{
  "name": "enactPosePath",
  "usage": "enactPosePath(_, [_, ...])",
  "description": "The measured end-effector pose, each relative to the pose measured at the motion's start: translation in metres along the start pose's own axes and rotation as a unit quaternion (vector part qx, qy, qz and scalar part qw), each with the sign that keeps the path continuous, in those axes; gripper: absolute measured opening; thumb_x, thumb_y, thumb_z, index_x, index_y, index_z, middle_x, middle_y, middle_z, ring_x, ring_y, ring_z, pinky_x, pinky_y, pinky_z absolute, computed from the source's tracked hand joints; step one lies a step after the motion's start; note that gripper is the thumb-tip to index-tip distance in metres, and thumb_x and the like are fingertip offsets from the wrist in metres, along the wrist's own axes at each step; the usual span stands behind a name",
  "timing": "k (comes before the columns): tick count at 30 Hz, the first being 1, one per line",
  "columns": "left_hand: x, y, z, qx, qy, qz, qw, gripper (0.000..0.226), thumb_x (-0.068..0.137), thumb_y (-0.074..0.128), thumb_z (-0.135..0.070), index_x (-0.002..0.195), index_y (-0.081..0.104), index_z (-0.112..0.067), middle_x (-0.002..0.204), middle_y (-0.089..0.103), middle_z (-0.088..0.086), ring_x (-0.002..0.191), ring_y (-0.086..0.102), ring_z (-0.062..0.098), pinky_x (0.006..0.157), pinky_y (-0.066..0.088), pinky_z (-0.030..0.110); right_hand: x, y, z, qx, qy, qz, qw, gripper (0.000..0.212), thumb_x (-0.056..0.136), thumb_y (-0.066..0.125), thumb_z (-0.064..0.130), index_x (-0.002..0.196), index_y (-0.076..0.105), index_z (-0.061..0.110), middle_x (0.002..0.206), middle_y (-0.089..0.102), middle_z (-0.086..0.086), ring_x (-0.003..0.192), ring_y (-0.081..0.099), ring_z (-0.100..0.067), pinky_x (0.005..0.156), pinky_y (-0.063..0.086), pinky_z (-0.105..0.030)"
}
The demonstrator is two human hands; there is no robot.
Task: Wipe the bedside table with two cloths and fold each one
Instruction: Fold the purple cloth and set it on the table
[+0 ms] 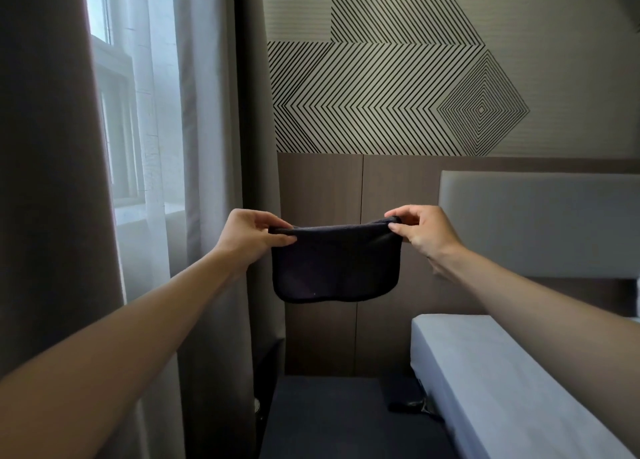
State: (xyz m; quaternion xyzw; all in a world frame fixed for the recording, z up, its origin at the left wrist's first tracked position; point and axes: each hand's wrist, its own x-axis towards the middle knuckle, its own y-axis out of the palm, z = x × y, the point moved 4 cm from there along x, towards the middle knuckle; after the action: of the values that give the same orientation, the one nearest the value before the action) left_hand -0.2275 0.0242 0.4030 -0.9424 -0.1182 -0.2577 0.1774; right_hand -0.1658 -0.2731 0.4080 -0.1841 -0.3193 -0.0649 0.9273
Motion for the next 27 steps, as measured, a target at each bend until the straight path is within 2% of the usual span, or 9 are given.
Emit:
enactPosePath(2, [0.001, 0.0, -0.002, 0.051, 0.041, -0.012, 0.998, 0.01, 0.073, 0.085, -0.014, 0.081, 0.079, -0.013, 0.088, 0.072, 0.003, 0.093, 0.067, 0.02, 0.084, 0.06, 0.042, 0.0, -0.001, 0.001, -0.004, -0.003, -0.008, 1.0, 0.012, 0.089, 0.068, -0.001, 0.095, 0.075, 0.008, 0.091, 0.074, -0.012, 0.092, 0.069, -0.026, 0.088, 0.057, -0.041])
enactPosePath(6, [0.003, 0.003, -0.007, 0.101, 0.074, -0.016, 0.992, 0.019, 0.071, 0.087, -0.025, 0.073, 0.074, -0.011, 0.105, 0.059, 0.0, 0.1, 0.059, 0.018, 0.083, 0.058, 0.037, 0.002, -0.002, 0.005, 0.006, -0.014, -0.004, 1.0, 0.01, 0.093, 0.065, 0.008, 0.1, 0.073, 0.009, 0.092, 0.072, -0.008, 0.091, 0.066, -0.023, 0.081, 0.056, -0.033])
enactPosePath(11, [-0.001, 0.01, -0.005, -0.085, 0.005, 0.155, 0.984, 0.027, 0.084, 0.073, -0.009, 0.066, 0.053, -0.007, 0.109, 0.073, 0.01, 0.108, 0.066, 0.026, 0.086, 0.055, 0.038, 0.004, -0.007, 0.012, 0.031, -0.032, 0.071, 0.996, 0.021, 0.098, 0.06, 0.028, 0.103, 0.069, 0.009, 0.094, 0.07, -0.005, 0.09, 0.062, -0.015, 0.083, 0.051, -0.027])
enactPosePath(13, [-0.008, 0.018, -0.004, -0.174, -0.056, 0.226, 0.957, 0.024, 0.078, 0.066, -0.008, 0.065, 0.046, -0.009, 0.094, 0.073, 0.013, 0.091, 0.068, 0.024, 0.071, 0.054, 0.032, 0.003, -0.002, 0.015, 0.074, -0.02, 0.102, 0.992, 0.031, 0.097, 0.059, 0.034, 0.104, 0.067, 0.005, 0.09, 0.066, -0.005, 0.086, 0.06, -0.014, 0.081, 0.049, -0.029])
enactPosePath(16, [-0.024, 0.026, -0.007, -0.207, -0.108, 0.303, 0.924, 0.016, 0.072, 0.057, -0.01, 0.065, 0.042, -0.011, 0.063, 0.053, 0.002, 0.058, 0.053, 0.011, 0.048, 0.039, 0.019, 0.0, 0.006, 0.02, 0.145, 0.007, 0.121, 0.982, 0.034, 0.096, 0.06, 0.037, 0.1, 0.064, 0.003, 0.082, 0.063, -0.002, 0.079, 0.058, -0.013, 0.073, 0.048, -0.026])
enactPosePath(19, [-0.032, 0.035, -0.01, -0.219, -0.132, 0.351, 0.901, 0.012, 0.075, 0.06, -0.022, 0.077, 0.056, -0.011, 0.073, 0.051, 0.005, 0.064, 0.048, 0.016, 0.055, 0.032, 0.026, 0.0, 0.013, 0.028, 0.133, -0.002, 0.134, 0.982, 0.03, 0.095, 0.06, 0.039, 0.095, 0.061, 0.008, 0.073, 0.06, 0.003, 0.067, 0.055, -0.007, 0.062, 0.046, -0.018])
enactPosePath(22, [-0.039, 0.05, -0.013, -0.206, -0.172, 0.389, 0.881, 0.035, 0.076, 0.071, -0.042, 0.095, 0.067, -0.012, 0.091, 0.063, 0.01, 0.082, 0.059, 0.022, 0.071, 0.045, 0.029, 0.0, 0.019, 0.035, 0.108, -0.018, 0.166, 0.98, 0.027, 0.095, 0.06, 0.04, 0.091, 0.06, 0.013, 0.068, 0.059, 0.008, 0.062, 0.052, -0.004, 0.057, 0.043, -0.018])
enactPosePath(25, [-0.045, 0.064, -0.02, -0.17, -0.162, 0.406, 0.883, 0.027, 0.084, 0.068, -0.036, 0.098, 0.073, -0.014, 0.104, 0.073, 0.009, 0.095, 0.07, 0.021, 0.083, 0.055, 0.032, -0.001, 0.025, 0.039, 0.07, -0.021, 0.182, 0.981, 0.026, 0.094, 0.063, 0.04, 0.088, 0.062, 0.014, 0.071, 0.061, 0.004, 0.067, 0.053, -0.008, 0.061, 0.044, -0.022])
enactPosePath(27, [-0.047, 0.071, -0.024, -0.175, -0.147, 0.388, 0.893, 0.019, 0.086, 0.069, -0.03, 0.096, 0.075, -0.014, 0.103, 0.073, 0.009, 0.094, 0.071, 0.02, 0.079, 0.056, 0.031, -0.001, 0.03, 0.037, 0.036, -0.007, 0.192, 0.981, 0.03, 0.091, 0.067, 0.042, 0.091, 0.066, 0.012, 0.08, 0.069, -0.001, 0.075, 0.062, -0.013, 0.071, 0.051, -0.029])
